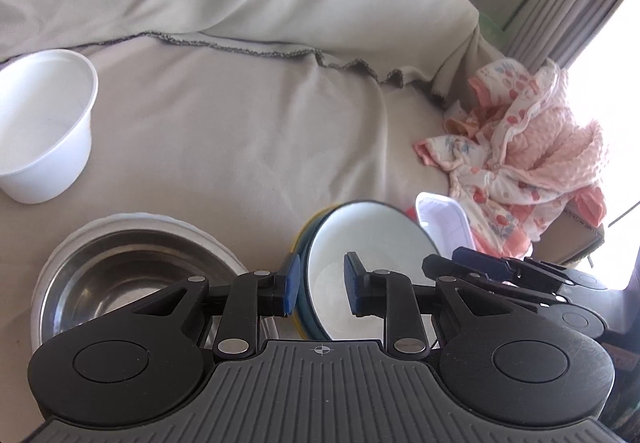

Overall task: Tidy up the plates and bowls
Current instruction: 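Open both tools and move them to the white orange-printed bowl, then grasp the white bowl rim with both tools and lower it onto the blue bowl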

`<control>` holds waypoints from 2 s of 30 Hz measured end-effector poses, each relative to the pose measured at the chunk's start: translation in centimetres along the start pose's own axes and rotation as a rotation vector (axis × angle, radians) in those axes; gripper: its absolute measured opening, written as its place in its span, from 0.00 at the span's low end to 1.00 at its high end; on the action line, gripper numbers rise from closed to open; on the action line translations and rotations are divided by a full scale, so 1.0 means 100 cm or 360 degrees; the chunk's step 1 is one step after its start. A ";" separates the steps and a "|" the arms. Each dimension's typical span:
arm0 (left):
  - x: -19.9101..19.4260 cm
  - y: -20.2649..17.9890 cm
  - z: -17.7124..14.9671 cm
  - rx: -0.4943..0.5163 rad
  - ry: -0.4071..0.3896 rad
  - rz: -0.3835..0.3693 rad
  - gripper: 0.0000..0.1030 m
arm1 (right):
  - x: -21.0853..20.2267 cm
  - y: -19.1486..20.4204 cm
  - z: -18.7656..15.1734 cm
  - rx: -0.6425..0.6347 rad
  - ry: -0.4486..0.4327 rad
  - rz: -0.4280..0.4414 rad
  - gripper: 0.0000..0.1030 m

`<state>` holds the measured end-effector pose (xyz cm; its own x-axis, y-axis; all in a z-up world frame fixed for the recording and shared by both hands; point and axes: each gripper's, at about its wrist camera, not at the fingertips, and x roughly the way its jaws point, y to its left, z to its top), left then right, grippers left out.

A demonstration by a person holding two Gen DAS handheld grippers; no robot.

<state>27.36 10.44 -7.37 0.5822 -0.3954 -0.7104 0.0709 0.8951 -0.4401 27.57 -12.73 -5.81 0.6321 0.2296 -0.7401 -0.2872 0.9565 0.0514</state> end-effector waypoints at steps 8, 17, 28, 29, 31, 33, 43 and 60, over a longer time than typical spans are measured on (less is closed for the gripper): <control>-0.054 0.042 0.032 -0.0170 -0.0242 0.0083 0.26 | -0.014 0.060 0.040 -0.0313 -0.0174 0.0117 0.50; -0.119 0.173 0.047 -0.0608 -0.0629 0.0485 0.26 | 0.037 0.145 0.086 -0.0550 -0.0022 0.0228 0.56; -0.070 0.265 0.045 -0.0977 -0.0542 0.0341 0.26 | 0.140 0.211 0.138 -0.0263 0.0190 0.0426 0.63; -0.064 0.266 0.045 -0.0982 -0.0517 0.0325 0.26 | 0.152 0.215 0.138 -0.0243 0.0207 0.0403 0.63; -0.056 0.266 0.045 -0.0983 -0.0496 0.0308 0.26 | 0.175 0.219 0.138 -0.0180 0.0277 0.0382 0.62; -0.048 0.265 0.047 -0.0970 -0.0477 0.0305 0.26 | 0.194 0.218 0.135 -0.0094 0.0366 0.0400 0.62; -0.019 0.241 0.058 -0.0852 -0.0327 0.0446 0.27 | 0.225 0.216 0.120 0.0026 0.0580 0.0531 0.22; -0.049 0.047 0.035 -0.0311 -0.0215 -0.0104 0.28 | 0.028 0.036 0.086 0.0127 0.0265 0.0418 0.23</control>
<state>27.71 17.34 -4.04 0.6854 -0.4083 -0.6029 -0.0385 0.8065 -0.5900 34.50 -7.12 -1.96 0.4154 0.4443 -0.7937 -0.3636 0.8810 0.3028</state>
